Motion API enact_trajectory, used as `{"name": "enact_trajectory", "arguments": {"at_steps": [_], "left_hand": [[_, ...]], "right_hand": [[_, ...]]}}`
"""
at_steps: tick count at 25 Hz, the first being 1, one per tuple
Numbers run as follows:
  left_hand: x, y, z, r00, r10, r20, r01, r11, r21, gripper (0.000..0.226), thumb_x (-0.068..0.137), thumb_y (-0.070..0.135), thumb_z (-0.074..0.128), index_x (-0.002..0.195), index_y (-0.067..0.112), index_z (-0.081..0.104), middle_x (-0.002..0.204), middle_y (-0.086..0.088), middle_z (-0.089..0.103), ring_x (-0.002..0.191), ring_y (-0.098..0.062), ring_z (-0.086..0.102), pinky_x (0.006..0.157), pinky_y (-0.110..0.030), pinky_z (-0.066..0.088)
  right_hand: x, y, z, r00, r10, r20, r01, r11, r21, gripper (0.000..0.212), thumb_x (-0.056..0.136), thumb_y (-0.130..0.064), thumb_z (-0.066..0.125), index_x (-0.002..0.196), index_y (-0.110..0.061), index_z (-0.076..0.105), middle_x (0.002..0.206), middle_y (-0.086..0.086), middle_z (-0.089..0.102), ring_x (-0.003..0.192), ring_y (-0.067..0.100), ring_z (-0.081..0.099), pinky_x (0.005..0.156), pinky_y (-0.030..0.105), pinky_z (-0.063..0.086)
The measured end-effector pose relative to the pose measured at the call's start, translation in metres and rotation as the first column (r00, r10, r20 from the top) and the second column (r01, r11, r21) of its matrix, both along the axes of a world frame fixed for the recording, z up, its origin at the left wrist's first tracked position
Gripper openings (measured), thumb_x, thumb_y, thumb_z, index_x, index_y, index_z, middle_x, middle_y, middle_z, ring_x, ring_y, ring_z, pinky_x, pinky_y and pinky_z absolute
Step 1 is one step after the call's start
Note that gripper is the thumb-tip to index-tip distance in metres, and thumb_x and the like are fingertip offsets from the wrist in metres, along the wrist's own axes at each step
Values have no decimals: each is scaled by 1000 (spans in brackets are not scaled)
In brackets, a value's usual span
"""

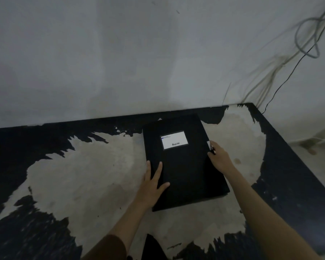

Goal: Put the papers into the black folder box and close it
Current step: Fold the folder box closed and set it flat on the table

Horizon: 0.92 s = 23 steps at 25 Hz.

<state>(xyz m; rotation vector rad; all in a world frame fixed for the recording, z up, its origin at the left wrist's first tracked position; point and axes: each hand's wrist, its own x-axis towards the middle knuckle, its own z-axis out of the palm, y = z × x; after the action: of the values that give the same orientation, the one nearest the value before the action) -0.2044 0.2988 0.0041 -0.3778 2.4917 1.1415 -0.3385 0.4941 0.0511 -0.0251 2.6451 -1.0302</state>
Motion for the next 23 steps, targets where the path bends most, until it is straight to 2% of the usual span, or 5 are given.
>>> {"name": "enact_trajectory", "arguments": {"at_steps": [3, 6, 13, 18, 23], "left_hand": [[-5, 3, -4, 1000, 19, -3, -19, 1000, -9, 78, 90, 37, 48, 144, 37, -7, 153, -1, -32, 146, -27, -9, 121, -48, 11], [-7, 4, -4, 997, 79, -14, -77, 994, 74, 80, 89, 29, 54, 146, 33, -1, 154, -1, -29, 146, -25, -10, 121, -46, 10], [11, -45, 5, 941, 312, -131, -305, 950, 66, 81, 78, 14, 69, 144, 25, 24, 159, -3, -1, 146, -19, 5, 119, -36, 14], [37, -76, 3, 916, 377, -137, -382, 924, -8, 81, 78, 14, 69, 145, 24, 23, 159, -5, 0, 146, -20, 3, 119, -36, 10], [49, -92, -2, 900, 413, -142, -416, 909, 14, 82, 79, 11, 68, 145, 21, 21, 159, -5, -2, 147, -21, 2, 120, -38, 11]], "right_hand": [[0, 0, -19, 998, -40, 42, 39, 999, 13, 44, 91, -4, 42, 134, -9, 37, 137, 18, 46, 125, 35, 44, 104, 42, 36], [3, -4, -25, 995, -85, 47, 85, 996, 14, 40, 90, -2, 44, 130, -7, 41, 135, 20, 48, 122, 36, 46, 103, 42, 38], [21, -40, -29, 998, 8, 60, -4, 998, -62, 43, 90, 0, 48, 132, -5, 40, 138, 19, 47, 127, 32, 44, 107, 38, 34], [32, -81, -31, 992, 105, 62, -96, 986, -135, 47, 89, 2, 47, 134, -7, 38, 139, 15, 46, 129, 29, 43, 109, 36, 32], [41, -104, -40, 986, 162, 33, -159, 984, -76, 55, 91, -3, 46, 142, -13, 27, 149, 12, 33, 136, 26, 34, 114, 35, 26]]}}
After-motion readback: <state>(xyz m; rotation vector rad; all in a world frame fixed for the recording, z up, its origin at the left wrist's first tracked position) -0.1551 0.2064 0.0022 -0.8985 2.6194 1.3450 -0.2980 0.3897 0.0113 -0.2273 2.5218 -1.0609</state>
